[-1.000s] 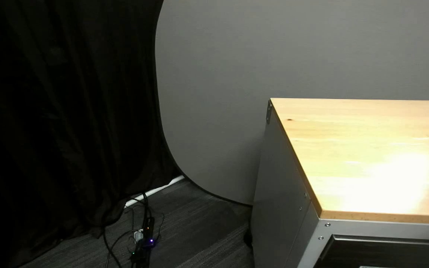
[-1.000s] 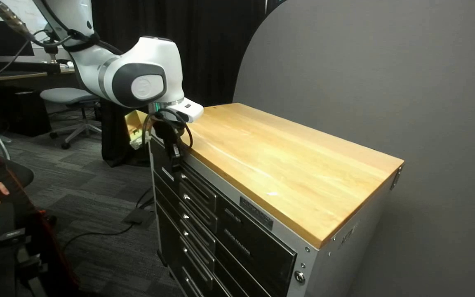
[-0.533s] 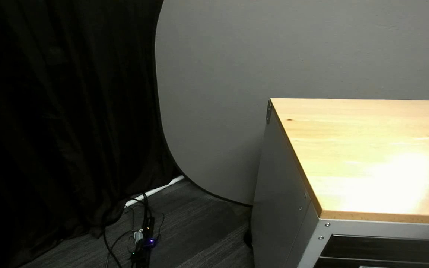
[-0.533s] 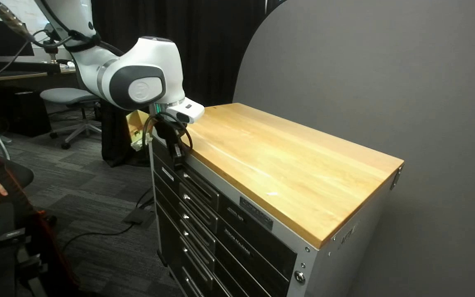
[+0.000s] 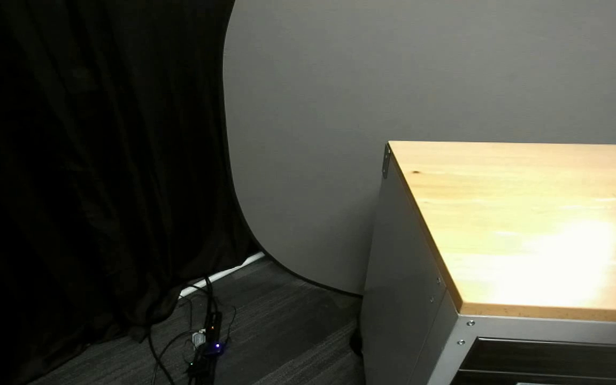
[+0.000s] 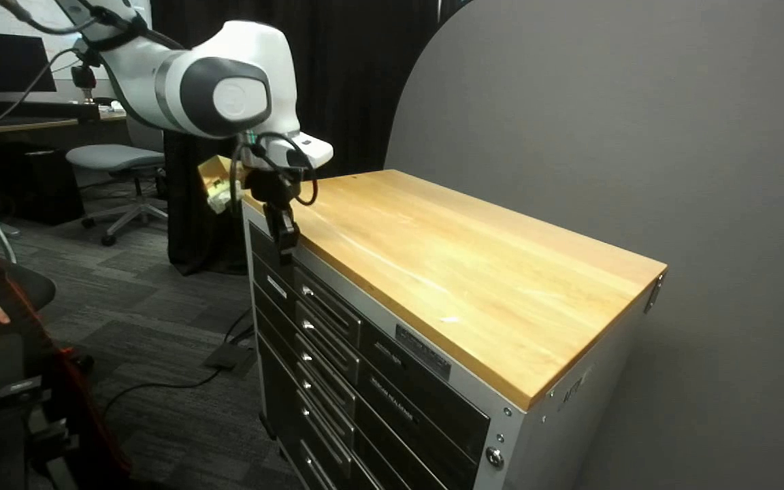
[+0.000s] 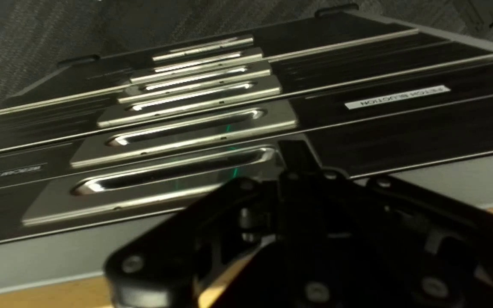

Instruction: Put the black object in the topmost drawer and close the drawer

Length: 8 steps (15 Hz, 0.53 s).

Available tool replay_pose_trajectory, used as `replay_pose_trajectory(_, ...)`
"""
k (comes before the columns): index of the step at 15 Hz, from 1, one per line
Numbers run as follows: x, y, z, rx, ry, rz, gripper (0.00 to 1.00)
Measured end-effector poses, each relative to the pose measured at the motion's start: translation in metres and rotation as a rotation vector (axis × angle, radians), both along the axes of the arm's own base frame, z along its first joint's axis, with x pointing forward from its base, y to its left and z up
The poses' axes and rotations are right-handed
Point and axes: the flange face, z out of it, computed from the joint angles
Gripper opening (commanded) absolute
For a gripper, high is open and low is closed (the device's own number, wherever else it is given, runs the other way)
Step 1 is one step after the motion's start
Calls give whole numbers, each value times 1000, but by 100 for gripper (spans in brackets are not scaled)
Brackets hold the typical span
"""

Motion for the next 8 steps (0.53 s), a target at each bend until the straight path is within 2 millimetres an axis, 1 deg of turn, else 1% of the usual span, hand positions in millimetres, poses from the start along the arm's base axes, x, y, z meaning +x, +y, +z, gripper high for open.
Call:
replay_pose_trajectory(3,-21,25,45,-55,88,30,1)
replay_pose_trajectory(4,-29,35,59,-68,117,46,26)
replay_pose_trajectory(5,-37,46,73,-81,143,66,28)
replay_pose_trajectory(6,-44,55,85,-92,166,84,34)
replay_pose_trajectory(8,-56,75,107,-114,205,119,50)
